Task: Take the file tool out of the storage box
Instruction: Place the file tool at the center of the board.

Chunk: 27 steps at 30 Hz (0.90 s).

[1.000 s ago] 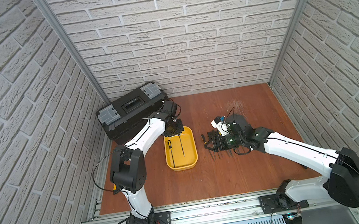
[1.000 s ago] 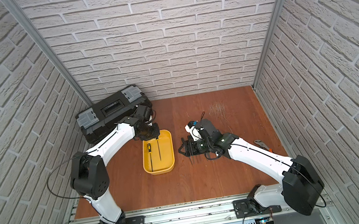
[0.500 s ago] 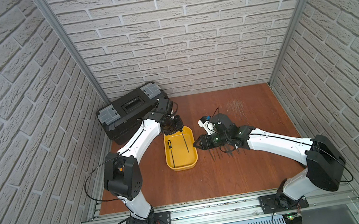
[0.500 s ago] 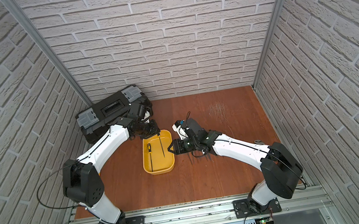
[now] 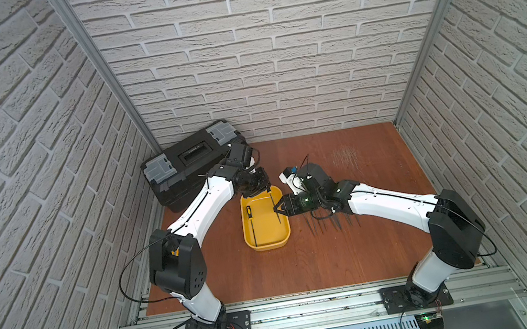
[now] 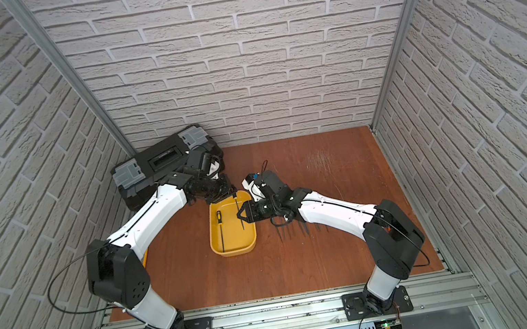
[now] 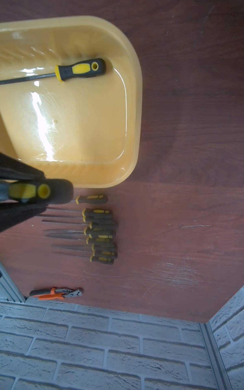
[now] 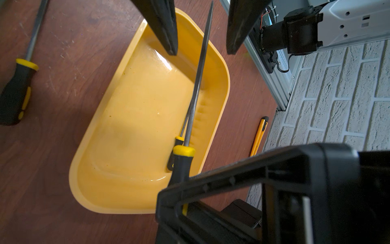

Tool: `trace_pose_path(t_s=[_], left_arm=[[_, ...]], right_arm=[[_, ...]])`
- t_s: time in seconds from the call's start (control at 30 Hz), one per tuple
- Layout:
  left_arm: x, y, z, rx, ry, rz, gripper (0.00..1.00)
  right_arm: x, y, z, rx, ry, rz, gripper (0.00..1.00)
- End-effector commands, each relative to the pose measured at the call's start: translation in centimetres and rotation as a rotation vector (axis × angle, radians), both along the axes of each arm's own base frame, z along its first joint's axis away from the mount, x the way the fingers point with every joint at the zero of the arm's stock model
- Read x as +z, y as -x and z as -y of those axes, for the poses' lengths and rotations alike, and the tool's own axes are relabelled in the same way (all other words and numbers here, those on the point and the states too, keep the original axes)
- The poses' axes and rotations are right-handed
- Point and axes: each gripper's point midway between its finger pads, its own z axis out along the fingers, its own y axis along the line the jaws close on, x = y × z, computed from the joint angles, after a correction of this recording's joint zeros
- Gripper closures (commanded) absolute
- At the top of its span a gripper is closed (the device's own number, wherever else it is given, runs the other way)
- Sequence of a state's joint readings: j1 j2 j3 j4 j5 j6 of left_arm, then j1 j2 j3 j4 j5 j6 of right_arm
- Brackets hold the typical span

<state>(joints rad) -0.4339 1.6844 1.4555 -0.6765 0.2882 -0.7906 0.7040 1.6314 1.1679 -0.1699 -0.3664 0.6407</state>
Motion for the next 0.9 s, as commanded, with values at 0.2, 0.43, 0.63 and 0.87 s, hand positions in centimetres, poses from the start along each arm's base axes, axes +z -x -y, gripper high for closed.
trace_pose_path(t_s=[0.2, 0.43, 0.63, 0.87], left_arm=[[3.15, 0.16, 0.65, -0.016, 0.065, 0.058, 0.9], [3.02, 0.71, 0.5, -0.014, 0.075, 0.059, 0.9], [2.87, 0.75, 0.43, -0.014, 0.073, 0.057, 0.9], [2.52, 0.86, 0.35, -0.015, 0.064, 0.053, 0.89]], right_arm=[[0.57, -0.13, -1.51, 0.028, -0.016, 0.034, 0.63], [0.19, 0.01, -1.86, 0.037, -0.012, 0.025, 0.69], [0.45, 0.03, -1.94, 0.038, -0.013, 0.029, 0.77], [0.75, 0.16, -1.82, 0.039, -0.006, 0.037, 0.88]])
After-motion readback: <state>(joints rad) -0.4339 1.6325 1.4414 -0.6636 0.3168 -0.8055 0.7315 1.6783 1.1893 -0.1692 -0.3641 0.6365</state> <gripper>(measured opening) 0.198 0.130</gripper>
